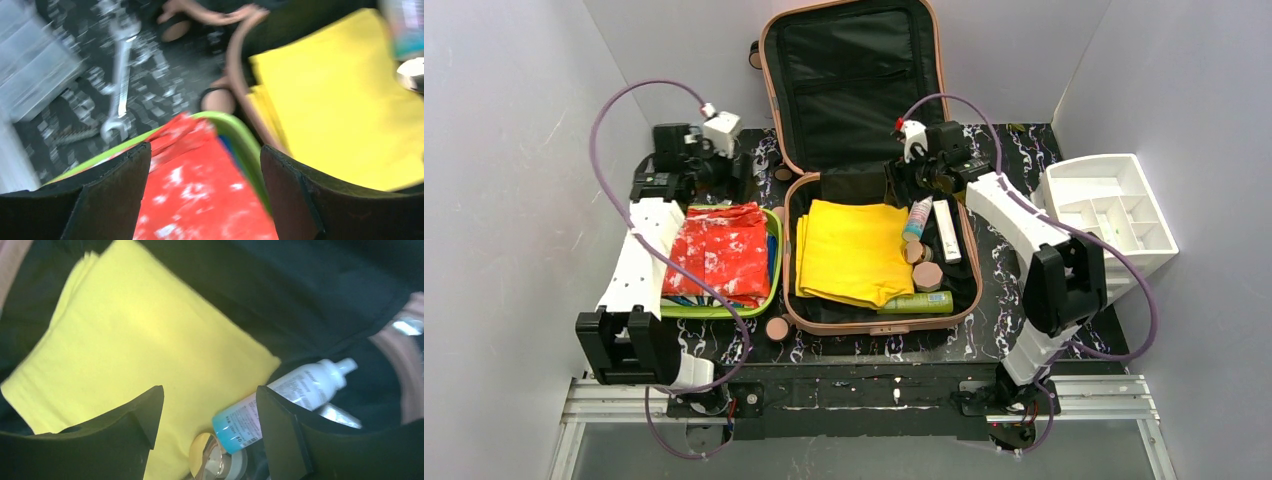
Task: Open, take out, and arrange the luggage
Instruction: Pick up the clothes from the opened luggage.
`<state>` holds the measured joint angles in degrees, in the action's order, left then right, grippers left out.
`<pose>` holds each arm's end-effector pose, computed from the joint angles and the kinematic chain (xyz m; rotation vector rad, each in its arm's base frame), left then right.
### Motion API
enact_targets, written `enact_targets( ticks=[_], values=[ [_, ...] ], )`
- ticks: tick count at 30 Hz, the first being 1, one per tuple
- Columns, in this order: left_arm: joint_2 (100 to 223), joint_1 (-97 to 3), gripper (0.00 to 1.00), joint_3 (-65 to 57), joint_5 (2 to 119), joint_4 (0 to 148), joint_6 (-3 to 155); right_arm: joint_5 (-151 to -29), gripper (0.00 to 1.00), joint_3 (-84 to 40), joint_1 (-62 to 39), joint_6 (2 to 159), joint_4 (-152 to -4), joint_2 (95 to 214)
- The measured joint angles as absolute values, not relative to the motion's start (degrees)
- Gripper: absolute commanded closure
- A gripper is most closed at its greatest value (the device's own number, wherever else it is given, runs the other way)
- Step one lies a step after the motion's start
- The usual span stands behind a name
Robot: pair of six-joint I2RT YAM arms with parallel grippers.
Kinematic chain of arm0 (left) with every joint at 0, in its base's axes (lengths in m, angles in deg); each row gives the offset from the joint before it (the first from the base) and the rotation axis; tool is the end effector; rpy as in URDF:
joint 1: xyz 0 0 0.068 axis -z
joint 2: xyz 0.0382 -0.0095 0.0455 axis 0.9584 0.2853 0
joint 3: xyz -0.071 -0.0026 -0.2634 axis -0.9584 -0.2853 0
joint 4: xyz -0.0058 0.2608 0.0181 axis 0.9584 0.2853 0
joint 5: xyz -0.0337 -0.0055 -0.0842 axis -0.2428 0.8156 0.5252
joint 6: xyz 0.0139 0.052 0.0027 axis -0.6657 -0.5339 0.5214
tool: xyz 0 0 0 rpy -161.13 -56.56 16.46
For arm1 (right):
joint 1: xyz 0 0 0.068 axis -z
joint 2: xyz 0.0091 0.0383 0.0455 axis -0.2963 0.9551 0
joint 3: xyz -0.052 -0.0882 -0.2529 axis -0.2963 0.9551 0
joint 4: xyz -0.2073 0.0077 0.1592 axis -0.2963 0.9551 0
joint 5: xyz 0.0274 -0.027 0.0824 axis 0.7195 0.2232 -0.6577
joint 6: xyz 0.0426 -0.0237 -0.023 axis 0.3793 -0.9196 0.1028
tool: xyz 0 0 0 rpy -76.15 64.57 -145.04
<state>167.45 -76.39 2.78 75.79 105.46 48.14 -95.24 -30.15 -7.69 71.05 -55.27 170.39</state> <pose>0.3185 0.0024 0.3674 0.4724 2.0293 -0.2370 0.3527 0.1727 0.3143 -0.6485 2.1251 0.4701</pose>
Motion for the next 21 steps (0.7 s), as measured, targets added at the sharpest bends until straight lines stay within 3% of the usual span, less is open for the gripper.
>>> enact_targets(
  ticks=[8, 11, 16, 21],
  values=[
    [171.2, -60.9, 0.16, 3.5, 79.2, 109.2, 52.8, -108.0, 0.10, -29.7, -7.7, 58.1, -47.3, 173.8],
    [173.9, -60.8, 0.13, 3.1, 79.0, 110.5, 53.9, -110.9, 0.02, -29.0, -9.6, 50.0, -47.6, 172.3],
    [174.9, -62.3, 0.02, 3.1, 79.0, 110.9, 54.6, -110.4, 0.02, -26.0, -19.8, 38.9, -50.0, 169.8],
    [174.9, -66.1, 0.02, 3.1, 80.5, 110.5, 55.7, -110.3, 0.02, -26.0, -32.0, 33.0, -51.6, 174.3]
  ],
)
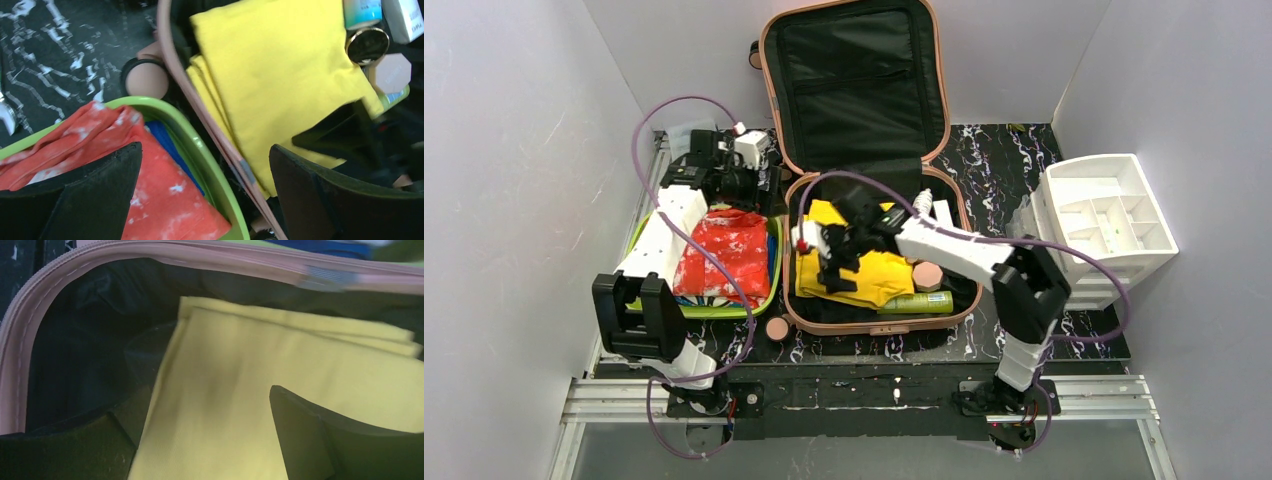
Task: Open, take out, and arrange the luggage
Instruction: Pick up the clothes from the opened luggage.
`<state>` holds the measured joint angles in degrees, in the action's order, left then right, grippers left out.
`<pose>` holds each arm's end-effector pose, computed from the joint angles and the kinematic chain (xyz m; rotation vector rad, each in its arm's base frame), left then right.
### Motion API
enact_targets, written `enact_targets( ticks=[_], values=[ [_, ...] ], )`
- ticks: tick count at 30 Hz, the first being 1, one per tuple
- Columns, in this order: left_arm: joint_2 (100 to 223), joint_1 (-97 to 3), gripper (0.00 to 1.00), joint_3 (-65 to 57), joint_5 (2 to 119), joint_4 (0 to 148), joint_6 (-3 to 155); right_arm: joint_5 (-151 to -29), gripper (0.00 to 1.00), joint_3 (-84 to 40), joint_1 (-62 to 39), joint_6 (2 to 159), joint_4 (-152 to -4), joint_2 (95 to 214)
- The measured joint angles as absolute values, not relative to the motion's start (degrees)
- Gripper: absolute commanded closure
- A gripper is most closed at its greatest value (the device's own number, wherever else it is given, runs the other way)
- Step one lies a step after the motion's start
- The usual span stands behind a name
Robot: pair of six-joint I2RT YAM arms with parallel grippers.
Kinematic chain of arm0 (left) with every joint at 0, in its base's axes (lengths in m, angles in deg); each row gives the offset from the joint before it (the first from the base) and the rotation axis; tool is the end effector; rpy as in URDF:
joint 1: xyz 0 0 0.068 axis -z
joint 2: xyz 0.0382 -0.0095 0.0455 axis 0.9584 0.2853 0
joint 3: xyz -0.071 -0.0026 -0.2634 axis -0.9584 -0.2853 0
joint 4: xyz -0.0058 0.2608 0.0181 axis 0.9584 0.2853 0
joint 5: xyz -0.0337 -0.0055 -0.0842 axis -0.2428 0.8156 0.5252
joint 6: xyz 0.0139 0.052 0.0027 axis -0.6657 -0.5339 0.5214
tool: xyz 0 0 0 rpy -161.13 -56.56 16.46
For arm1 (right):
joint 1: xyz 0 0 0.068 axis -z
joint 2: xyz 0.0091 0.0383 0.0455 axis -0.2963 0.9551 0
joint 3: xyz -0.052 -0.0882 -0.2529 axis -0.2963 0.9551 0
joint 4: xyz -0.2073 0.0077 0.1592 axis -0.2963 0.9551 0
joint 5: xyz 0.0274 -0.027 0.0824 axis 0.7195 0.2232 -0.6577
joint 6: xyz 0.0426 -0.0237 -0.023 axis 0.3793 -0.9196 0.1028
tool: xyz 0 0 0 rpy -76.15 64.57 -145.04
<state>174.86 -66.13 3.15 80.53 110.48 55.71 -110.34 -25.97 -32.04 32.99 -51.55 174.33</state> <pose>0.3368 -0.0600 0.3229 0.5520 2.2214 -0.5651 0.2426 0.3074 0.2615 -1.8321 1.5183 0.6631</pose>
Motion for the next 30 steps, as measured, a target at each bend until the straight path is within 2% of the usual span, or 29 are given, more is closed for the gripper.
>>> enact_targets(
  ticks=[5, 10, 13, 16, 21, 23, 30],
  values=[
    [174.9, -74.3, 0.02, 3.1, 83.5, 110.5, 57.4, -106.3, 0.01, -25.9, -38.3, 32.6, -53.5, 182.4],
    [174.1, -79.7, 0.02, 1.9, 84.2, 109.5, 58.8, -100.6, 0.04, -24.1, -40.3, 34.5, -58.8, 182.9],
    [173.0, -80.5, 0.02, 0.5, 84.7, 109.1, 59.5, -97.1, 0.20, -21.7, -41.2, 36.0, -63.2, 182.7],
    [172.5, -80.8, 0.02, -0.2, 85.1, 108.9, 59.9, -92.8, 0.50, -19.1, -41.8, 37.3, -68.2, 182.1],
    [172.4, -80.9, 0.02, -0.4, 86.5, 108.8, 60.3, -87.7, 0.86, -17.7, -42.2, 39.3, -71.4, 180.1],
    [172.4, -80.9, 0.02, -0.4, 87.4, 108.8, 60.5, -86.8, 0.92, -17.7, -42.2, 39.9, -71.1, 179.7],
    [172.4, -79.2, 0.02, -0.7, 89.4, 108.8, 60.7, -88.2, 0.96, -19.9, -40.8, 43.0, -67.7, 179.2]
  ],
)
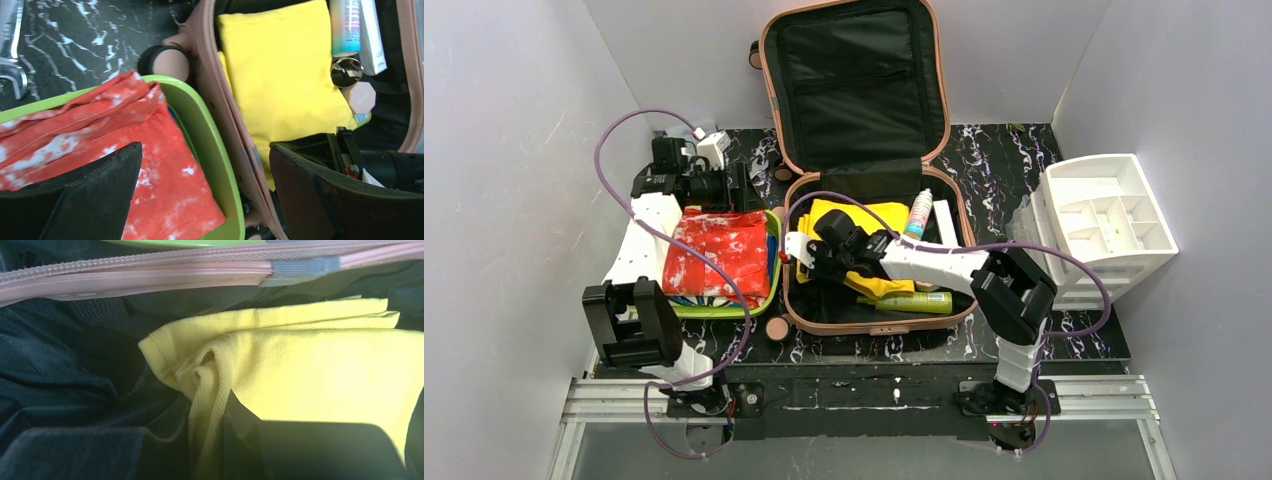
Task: Open, take out, and arrange the luggage
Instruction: Pick up the clothes from the opened luggage.
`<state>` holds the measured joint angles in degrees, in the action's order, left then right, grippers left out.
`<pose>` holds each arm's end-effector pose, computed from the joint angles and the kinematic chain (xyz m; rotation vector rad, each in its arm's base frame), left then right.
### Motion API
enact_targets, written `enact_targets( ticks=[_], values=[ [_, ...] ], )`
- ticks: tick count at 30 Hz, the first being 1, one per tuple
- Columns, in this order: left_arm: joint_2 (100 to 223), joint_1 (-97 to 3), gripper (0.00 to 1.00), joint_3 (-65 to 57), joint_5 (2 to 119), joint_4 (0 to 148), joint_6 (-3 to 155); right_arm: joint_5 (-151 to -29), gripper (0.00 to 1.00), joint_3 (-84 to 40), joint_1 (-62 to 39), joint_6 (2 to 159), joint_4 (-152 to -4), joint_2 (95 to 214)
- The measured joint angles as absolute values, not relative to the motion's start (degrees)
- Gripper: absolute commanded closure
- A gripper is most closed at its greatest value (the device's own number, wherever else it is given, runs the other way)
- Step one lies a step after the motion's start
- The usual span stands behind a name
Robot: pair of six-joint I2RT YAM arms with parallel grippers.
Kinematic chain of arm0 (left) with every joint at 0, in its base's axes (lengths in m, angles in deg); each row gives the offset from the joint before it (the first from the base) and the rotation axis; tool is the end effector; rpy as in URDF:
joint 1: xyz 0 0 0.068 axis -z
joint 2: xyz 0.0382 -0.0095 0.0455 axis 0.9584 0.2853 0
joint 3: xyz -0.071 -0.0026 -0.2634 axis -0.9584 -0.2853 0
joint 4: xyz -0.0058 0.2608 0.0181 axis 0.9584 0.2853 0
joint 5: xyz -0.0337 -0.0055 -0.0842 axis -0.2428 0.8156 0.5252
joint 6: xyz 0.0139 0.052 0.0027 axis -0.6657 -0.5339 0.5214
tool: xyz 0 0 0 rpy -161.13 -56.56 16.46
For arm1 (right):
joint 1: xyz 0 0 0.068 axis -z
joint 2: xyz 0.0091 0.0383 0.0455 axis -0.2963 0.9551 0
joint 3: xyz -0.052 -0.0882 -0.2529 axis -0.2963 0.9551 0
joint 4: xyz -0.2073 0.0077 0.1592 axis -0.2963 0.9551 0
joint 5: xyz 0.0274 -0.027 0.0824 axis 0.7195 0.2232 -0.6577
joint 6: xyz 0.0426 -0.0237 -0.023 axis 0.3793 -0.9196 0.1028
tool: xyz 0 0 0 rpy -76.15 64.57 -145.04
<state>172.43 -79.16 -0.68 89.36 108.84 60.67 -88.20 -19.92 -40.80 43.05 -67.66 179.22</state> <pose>0.3295 0.0116 0.3186 0.2727 2.2151 -0.6646 0.2151 0.3515 0.2134 -1.6696 1.6402 0.3647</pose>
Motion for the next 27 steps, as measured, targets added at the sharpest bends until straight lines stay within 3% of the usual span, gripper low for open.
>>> enact_targets(
  ticks=[17, 24, 27],
  values=[
    [179.1, -68.4, 0.02, -0.7, 93.0, 112.1, 74.3, -100.6, 0.98, -20.6, -30.2, 52.1, -66.0, 173.1],
    [179.4, -67.7, 0.02, -0.7, 94.1, 112.3, 77.5, -102.1, 0.86, -20.5, -26.2, 53.6, -67.2, 170.1],
    [179.4, -67.4, 0.02, -0.7, 94.3, 112.3, 77.8, -102.6, 0.89, -20.6, -24.8, 54.0, -68.1, 170.0]
  ],
)
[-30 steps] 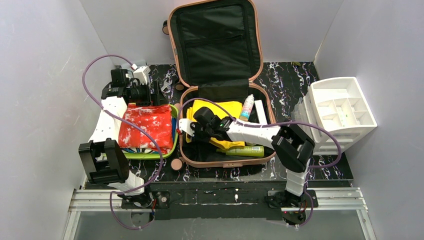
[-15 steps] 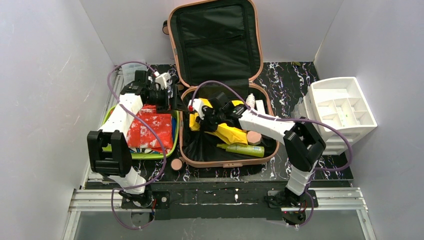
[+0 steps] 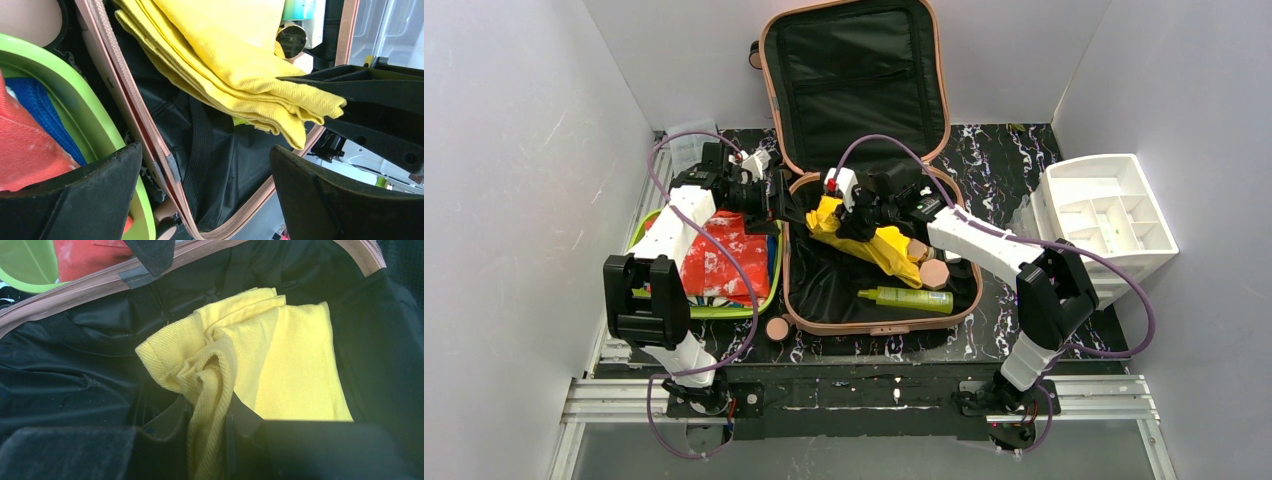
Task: Open, take out, and arrange the luggage
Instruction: Pick up the clothes from the opened luggage, then pass from the right arm to the left
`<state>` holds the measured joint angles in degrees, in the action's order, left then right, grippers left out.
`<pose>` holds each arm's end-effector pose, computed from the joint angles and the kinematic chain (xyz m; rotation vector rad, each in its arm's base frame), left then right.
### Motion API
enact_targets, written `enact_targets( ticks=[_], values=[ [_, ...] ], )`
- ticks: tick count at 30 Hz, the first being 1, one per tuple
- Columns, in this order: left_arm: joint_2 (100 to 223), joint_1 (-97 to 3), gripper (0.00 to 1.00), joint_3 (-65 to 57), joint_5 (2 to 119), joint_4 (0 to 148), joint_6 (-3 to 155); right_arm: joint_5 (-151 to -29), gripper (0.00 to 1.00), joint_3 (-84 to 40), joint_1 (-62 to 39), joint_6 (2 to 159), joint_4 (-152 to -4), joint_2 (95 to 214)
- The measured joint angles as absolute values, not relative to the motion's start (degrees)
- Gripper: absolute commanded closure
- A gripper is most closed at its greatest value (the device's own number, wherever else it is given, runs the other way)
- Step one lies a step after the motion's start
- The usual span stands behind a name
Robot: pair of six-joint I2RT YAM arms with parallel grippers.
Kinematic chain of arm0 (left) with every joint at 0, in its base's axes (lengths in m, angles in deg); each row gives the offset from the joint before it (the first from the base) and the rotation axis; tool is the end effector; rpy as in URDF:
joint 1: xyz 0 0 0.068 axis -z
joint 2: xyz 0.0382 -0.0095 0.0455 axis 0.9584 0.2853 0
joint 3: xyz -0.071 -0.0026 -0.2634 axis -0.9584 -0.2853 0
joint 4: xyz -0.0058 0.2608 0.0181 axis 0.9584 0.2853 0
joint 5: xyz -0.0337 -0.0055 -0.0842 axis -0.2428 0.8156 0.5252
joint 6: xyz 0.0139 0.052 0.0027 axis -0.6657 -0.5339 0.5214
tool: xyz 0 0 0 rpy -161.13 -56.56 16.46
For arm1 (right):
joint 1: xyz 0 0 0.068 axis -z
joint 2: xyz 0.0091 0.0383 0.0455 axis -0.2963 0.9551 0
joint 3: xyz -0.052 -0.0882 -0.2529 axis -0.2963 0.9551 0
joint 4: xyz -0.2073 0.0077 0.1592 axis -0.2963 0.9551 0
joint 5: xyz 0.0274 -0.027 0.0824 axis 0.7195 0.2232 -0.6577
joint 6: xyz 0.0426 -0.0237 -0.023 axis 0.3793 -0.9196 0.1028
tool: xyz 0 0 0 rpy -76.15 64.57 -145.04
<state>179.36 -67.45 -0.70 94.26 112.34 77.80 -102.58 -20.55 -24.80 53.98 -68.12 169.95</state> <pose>0.3410 -0.0595 0.2775 0.1386 2.4641 -1.0632 0.2820 0.2708 0.2808 -1.2800 1.7375 0.6108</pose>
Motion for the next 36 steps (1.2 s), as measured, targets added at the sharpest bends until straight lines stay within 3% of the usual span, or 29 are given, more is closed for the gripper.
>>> enact_targets(
  ticks=[6, 36],
  values=[
    [179.4, -66.7, 0.02, -0.7, 95.6, 112.3, 78.9, -102.8, 0.95, -20.6, -24.8, 54.2, -68.0, 170.0],
    [180.5, -61.6, 0.02, -6.8, 97.0, 103.9, 113.1, -102.2, 0.99, -18.2, -24.2, 52.9, -69.1, 167.0]
  ],
)
